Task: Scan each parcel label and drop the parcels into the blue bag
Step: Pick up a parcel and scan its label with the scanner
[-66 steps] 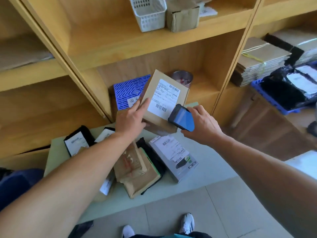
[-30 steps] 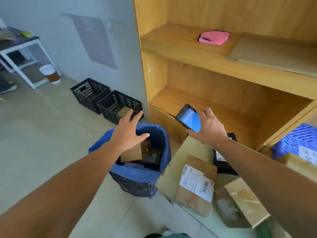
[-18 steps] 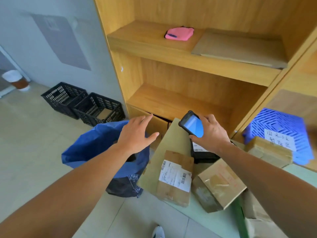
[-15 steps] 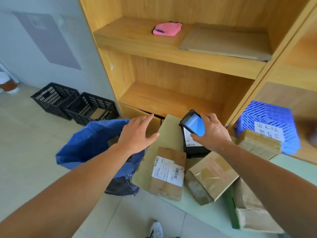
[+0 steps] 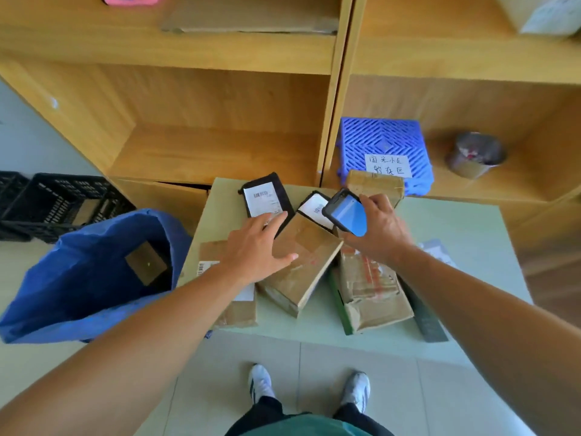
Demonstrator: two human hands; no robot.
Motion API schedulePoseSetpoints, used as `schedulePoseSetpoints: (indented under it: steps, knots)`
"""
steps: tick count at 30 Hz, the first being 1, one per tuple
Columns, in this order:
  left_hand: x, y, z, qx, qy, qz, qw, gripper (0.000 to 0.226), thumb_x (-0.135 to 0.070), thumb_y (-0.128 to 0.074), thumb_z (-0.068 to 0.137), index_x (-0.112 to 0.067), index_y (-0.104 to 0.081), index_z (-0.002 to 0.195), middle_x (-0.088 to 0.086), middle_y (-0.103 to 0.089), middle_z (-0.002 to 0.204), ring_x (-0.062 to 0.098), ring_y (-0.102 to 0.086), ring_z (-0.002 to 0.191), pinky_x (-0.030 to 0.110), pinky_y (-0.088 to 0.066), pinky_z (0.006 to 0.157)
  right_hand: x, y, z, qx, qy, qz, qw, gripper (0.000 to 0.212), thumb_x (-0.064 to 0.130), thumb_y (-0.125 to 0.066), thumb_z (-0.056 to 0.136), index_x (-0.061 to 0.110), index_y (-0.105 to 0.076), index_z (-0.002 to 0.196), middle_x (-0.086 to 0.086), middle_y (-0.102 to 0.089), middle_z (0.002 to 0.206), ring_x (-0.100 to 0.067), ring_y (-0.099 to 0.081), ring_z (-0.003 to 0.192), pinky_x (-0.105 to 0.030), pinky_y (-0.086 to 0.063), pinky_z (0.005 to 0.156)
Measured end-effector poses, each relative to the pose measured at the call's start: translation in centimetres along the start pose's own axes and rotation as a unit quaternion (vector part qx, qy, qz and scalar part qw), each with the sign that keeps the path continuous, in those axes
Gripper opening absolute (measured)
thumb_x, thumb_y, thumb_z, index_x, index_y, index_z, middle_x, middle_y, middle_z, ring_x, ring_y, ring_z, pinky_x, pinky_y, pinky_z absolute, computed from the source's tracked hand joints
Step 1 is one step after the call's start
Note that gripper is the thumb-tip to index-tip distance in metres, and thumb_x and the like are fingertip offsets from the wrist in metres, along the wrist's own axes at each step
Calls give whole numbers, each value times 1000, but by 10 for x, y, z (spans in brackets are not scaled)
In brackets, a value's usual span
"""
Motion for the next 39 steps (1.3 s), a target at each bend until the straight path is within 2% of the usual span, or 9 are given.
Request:
schedulePoseSetpoints:
  steps: [4, 8, 13, 17, 20, 23, 29, 34, 39]
  knots:
    - [-35, -35, 1, 76, 35, -30, 996, 111, -88, -56, 69, -42, -2, 155, 9, -8, 167, 39, -20, 149, 61, -38, 111, -42, 0, -19, 3, -30, 4, 1000, 89, 52, -79, 70, 21, -40, 144, -5, -45, 128, -32, -57, 110, -44, -51, 86]
    - [-52, -60, 0, 132, 86, 32, 987, 130, -99, -51, 56, -42, 12, 154, 15, 14, 166, 48, -10, 149, 70, -26, 112, -73, 0, -33, -1, -48, -1, 999, 90, 55, -77, 70, 22, -40, 146, -5, -46, 127, -31, -57, 110, -44, -52, 84]
    - [-59, -55, 9, 114, 110, 32, 987, 121, -88, -62, 60, -41, 2, 152, 12, -13, 154, 41, -32, 133, 60, -46, 97, -89, 2, -38, -7, -38, -4, 999, 88, 56, -78, 71, 20, -43, 143, -4, -47, 124, -30, -59, 105, -41, -53, 78]
    - [-36, -28, 21, 102, 158, -52, 981, 109, -80, -63, 72, -42, -6, 156, 9, -19, 156, 38, -34, 135, 48, -45, 96, -83, 6, -34, -3, -6, -2, 1000, 86, 51, -78, 73, 18, -41, 144, -5, -46, 128, -29, -57, 106, -40, -50, 77]
    - [-10, 14, 35, 53, 192, -83, 976, 106, -86, -57, 69, -45, -12, 156, 6, -28, 155, 36, -37, 135, 49, -44, 98, -74, 5, -32, 13, 13, 15, 1000, 86, 53, -78, 72, 19, -42, 143, -3, -45, 129, -27, -56, 106, -41, -55, 81]
    - [2, 53, 46, 24, 190, -98, 977, 105, -87, -56, 68, -46, -14, 156, 7, -28, 157, 36, -33, 141, 52, -41, 106, -59, 2, -29, 25, 42, 19, 999, 87, 58, -76, 71, 19, -42, 141, -1, -44, 127, -24, -55, 106, -42, -55, 85]
    - [7, 111, 54, -24, 172, -98, 980, 99, -85, -55, 73, -47, -15, 155, 5, -27, 156, 37, -32, 140, 52, -42, 103, -30, 4, -21, 21, 82, 8, 996, 94, 67, -71, 71, 23, -36, 145, 4, -40, 132, -18, -51, 115, -39, -54, 90]
    - [10, 127, 50, -36, 145, -90, 985, 102, -80, -63, 73, -45, -15, 156, 3, -28, 153, 36, -30, 139, 52, -41, 104, -19, 20, -13, -17, 64, 58, 996, 91, 61, -71, 72, 22, -37, 147, 3, -42, 129, -20, -54, 110, -40, -55, 88]
    - [21, 126, 44, -28, 148, -82, 985, 108, -81, -66, 68, -45, -15, 156, 2, -27, 152, 36, -30, 139, 52, -41, 106, -12, 26, -9, -24, 69, 50, 996, 94, 60, -71, 73, 19, -35, 150, 2, -42, 131, -21, -54, 113, -39, -55, 89]
Point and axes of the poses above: each hand's wrist, its own z-axis towards the middle knuckle, its own y-axis out of the back of the hand, x = y × z, the point moved 9 cm from there along z, towards the middle knuckle
